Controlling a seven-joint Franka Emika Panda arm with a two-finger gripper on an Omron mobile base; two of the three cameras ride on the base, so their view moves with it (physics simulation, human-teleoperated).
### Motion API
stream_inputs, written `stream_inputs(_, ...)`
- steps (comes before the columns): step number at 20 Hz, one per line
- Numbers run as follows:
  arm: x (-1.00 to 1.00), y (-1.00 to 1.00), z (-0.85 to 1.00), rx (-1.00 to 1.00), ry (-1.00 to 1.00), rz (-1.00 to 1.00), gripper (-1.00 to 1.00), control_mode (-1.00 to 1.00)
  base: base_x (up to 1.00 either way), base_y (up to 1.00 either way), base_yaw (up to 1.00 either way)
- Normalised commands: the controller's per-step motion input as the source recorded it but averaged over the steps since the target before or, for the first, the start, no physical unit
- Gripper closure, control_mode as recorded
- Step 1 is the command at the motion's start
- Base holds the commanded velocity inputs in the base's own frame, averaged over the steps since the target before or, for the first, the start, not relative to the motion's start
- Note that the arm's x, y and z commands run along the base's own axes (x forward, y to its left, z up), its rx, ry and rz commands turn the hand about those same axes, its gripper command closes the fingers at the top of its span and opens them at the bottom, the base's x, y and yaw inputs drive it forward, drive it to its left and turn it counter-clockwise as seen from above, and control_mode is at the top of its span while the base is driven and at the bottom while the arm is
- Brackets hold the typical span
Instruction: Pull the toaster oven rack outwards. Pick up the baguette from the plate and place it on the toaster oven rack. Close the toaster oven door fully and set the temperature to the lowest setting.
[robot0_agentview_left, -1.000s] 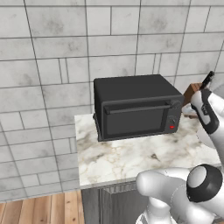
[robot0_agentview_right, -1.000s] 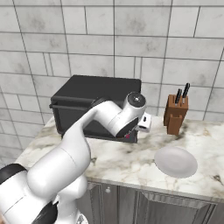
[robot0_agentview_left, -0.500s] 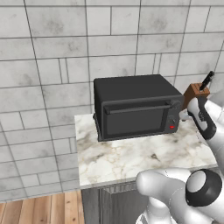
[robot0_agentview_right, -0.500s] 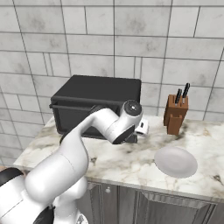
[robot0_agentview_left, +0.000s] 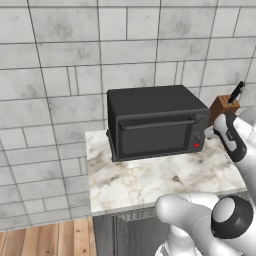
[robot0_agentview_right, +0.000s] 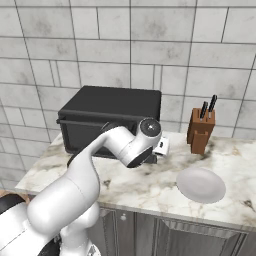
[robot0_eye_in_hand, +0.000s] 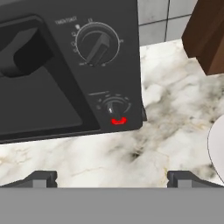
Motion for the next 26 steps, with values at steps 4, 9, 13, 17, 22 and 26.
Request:
stream_inputs(4, 0.12, 0.00, 0.00, 0.00, 0.00, 0.00, -1.00, -1.00, 0.00, 0.00, 0.00)
stream_inputs(9, 0.08, 0.00, 0.03, 0.00, 0.00, 0.00, -1.00, -1.00, 0.00, 0.00, 0.00)
stream_inputs(13, 0.00, 0.00, 0.14, 0.01, 0.00, 0.00, -1.00, -1.00, 0.00, 0.00, 0.00)
stream_inputs(17, 0.00, 0.00, 0.09, 0.01, 0.00, 0.00, -1.00, -1.00, 0.00, 0.00, 0.00)
stream_inputs(22, 0.07, 0.00, 0.00, 0.00, 0.00, 0.00, -1.00, -1.00, 0.00, 0.00, 0.00)
stream_inputs(26, 0.22, 0.00, 0.00, 0.00, 0.00, 0.00, -1.00, -1.00, 0.00, 0.00, 0.00)
